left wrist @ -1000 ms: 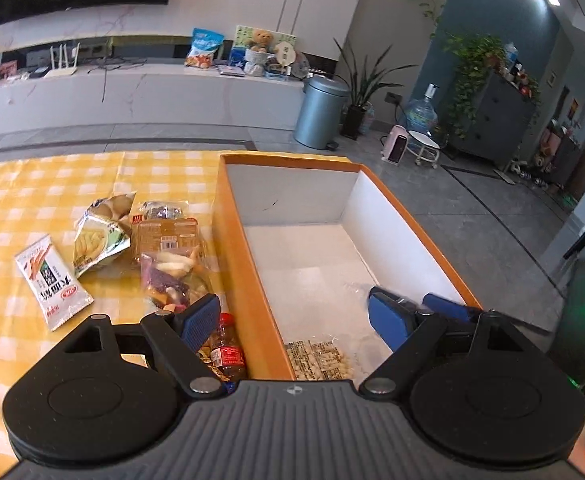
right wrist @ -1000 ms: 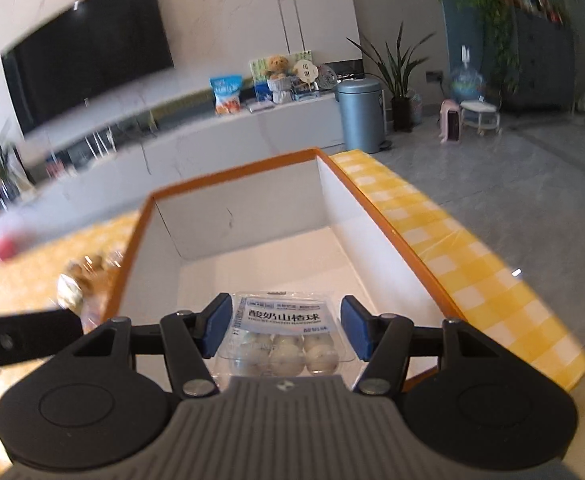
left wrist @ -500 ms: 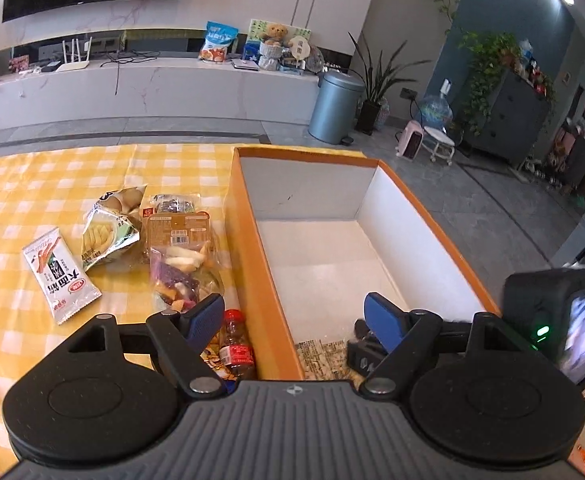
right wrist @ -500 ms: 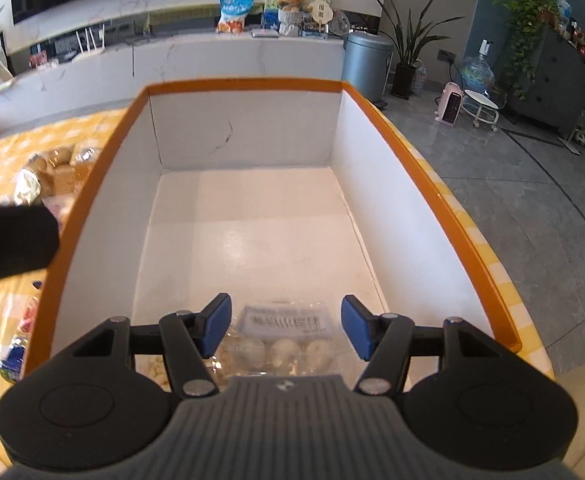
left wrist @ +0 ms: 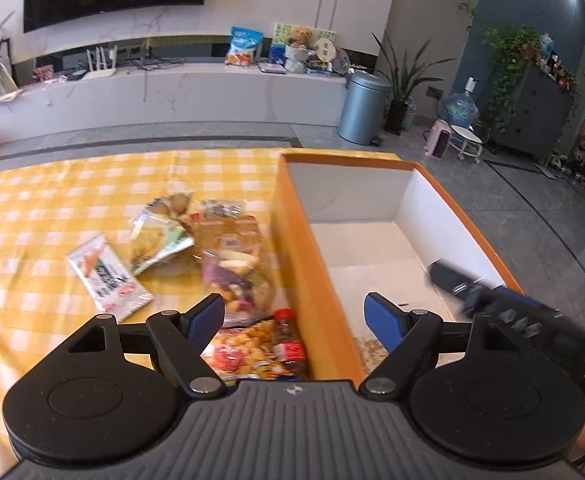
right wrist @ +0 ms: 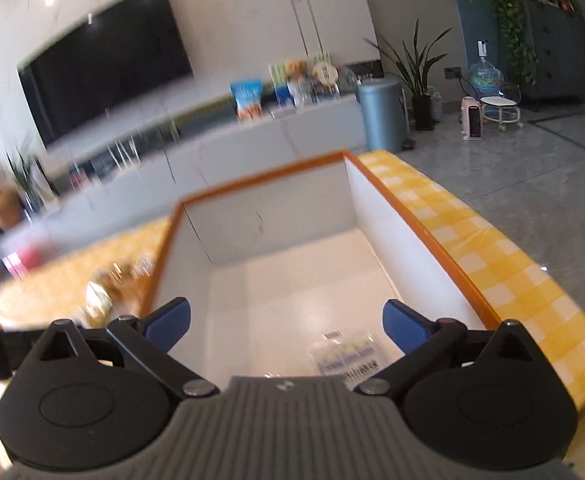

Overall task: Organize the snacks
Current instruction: 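Withdraw both grippers from the box back toward the snack pile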

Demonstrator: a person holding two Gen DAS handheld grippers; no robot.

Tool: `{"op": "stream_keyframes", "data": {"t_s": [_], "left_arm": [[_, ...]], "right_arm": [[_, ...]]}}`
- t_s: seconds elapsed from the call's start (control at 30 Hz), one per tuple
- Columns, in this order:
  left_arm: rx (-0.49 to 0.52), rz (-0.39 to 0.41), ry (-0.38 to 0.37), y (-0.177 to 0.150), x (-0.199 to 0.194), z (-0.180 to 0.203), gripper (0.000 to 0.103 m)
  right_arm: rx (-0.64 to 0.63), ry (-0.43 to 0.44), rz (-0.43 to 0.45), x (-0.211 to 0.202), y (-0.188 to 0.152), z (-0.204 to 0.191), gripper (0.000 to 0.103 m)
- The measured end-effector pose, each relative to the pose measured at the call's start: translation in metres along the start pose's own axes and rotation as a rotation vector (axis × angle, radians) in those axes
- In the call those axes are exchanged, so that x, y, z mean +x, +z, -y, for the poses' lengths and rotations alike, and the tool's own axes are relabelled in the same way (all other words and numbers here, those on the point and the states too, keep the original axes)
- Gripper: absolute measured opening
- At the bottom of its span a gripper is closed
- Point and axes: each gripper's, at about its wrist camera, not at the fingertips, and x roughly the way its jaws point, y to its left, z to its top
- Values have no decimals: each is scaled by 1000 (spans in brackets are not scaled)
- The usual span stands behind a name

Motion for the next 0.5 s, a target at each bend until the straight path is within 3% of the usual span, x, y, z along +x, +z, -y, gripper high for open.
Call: {"op": "stream_keyframes", "data": {"t_s": [0.13, 0.5], "left_arm": [[-14, 15, 28, 1, -14, -19, 93], [-40, 93, 199, -14, -49, -94, 93]], "right_arm": [[48, 52, 97, -16, 4, -7, 100], [-24, 213, 142, -39, -5, -115, 100]]}}
